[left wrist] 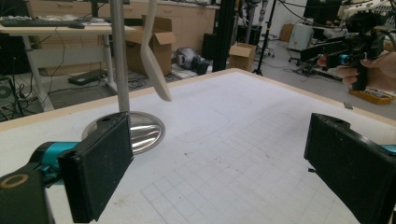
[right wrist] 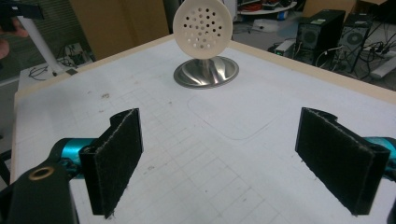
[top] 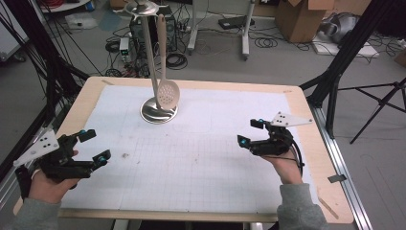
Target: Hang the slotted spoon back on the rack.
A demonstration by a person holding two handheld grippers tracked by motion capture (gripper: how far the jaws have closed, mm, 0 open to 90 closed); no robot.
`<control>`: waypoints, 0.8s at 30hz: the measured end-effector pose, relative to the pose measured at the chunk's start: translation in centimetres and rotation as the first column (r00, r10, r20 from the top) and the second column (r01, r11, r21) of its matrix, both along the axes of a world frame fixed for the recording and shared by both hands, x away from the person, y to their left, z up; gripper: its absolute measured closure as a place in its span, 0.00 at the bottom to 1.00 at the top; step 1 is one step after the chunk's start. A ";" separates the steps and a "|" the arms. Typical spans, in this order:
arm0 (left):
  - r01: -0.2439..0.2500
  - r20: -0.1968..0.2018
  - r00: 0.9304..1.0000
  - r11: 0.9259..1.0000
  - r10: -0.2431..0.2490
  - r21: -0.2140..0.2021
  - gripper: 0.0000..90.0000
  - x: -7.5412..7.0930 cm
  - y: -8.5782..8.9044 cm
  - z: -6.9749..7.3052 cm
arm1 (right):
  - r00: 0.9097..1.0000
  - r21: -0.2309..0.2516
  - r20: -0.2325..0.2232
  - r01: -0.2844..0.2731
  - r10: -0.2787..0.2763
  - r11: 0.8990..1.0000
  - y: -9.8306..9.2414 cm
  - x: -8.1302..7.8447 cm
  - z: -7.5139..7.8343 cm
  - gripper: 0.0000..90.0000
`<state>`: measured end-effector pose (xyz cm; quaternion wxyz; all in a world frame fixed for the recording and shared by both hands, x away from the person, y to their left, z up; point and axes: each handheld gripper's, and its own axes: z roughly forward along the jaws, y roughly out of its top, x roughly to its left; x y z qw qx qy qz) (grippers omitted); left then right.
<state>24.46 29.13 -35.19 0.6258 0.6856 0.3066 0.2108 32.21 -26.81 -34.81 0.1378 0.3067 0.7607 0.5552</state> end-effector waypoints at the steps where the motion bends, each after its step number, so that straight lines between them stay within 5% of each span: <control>1: 0.003 -0.002 1.000 1.000 -0.003 0.003 0.09 0.1 -0.1 -0.1 | 1.000 0.011 0.002 0.000 0.000 1.000 -0.2 -0.1 0.0 0.16; 15: 0.009 -0.003 1.000 1.000 -0.009 0.005 0.09 0.5 -0.6 -0.3 | 0.999 0.029 0.044 0.017 -0.018 0.999 -3.6 -2.3 -1.1 0.15; 24: 0.006 -0.009 1.000 1.000 -0.006 0.011 0.09 0.7 -0.6 -0.7 | 0.994 0.076 0.072 0.074 -0.080 0.994 -5.0 -3.4 -1.7 0.15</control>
